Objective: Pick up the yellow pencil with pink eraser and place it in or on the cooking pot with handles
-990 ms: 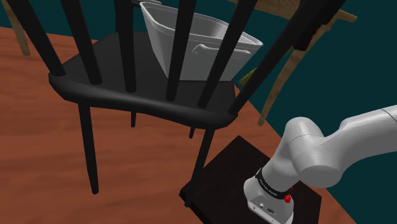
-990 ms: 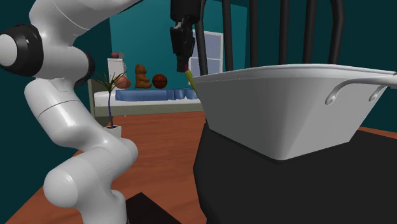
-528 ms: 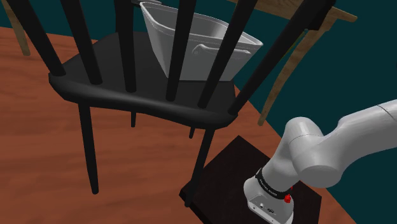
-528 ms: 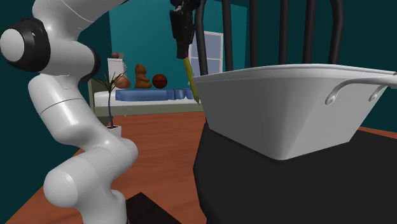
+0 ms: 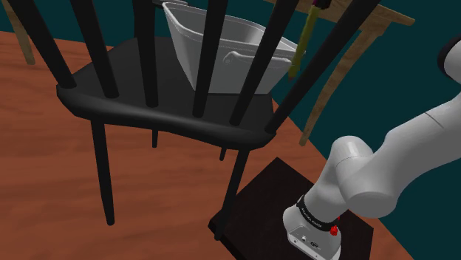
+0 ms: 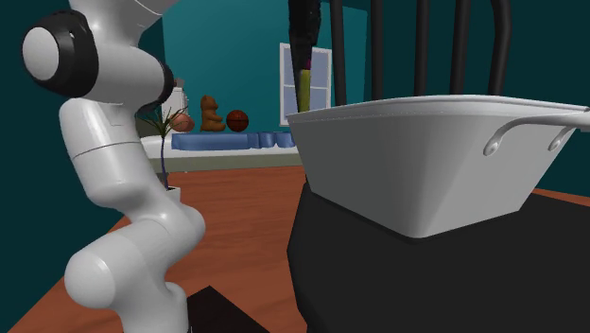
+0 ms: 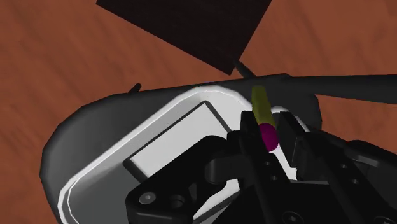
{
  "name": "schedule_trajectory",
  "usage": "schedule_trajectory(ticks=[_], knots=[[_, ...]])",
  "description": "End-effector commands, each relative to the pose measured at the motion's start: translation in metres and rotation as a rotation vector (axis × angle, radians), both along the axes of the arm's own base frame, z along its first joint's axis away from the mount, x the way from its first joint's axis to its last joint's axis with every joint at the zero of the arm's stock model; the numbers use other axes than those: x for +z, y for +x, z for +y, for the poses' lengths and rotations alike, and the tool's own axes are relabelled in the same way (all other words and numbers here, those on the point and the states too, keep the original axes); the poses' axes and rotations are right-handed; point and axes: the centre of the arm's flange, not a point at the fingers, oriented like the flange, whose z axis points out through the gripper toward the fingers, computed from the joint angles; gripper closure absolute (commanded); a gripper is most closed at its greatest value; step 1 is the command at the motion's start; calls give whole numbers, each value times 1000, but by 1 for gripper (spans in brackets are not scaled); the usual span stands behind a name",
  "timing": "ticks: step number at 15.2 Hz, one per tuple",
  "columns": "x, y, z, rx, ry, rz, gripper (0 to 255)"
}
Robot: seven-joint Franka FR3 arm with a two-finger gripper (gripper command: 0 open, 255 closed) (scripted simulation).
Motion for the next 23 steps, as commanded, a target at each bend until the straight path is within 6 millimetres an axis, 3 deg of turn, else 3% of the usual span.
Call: schedule_trajectory(ticks=[1,5,19,23], knots=[[-1,27,-7,-2,-1,-1,255],[0,80,-14,-2,-1,-1,255],[-74,80,-14,-2,-1,-1,255],[-75,80,-14,-2,-1,-1,255]])
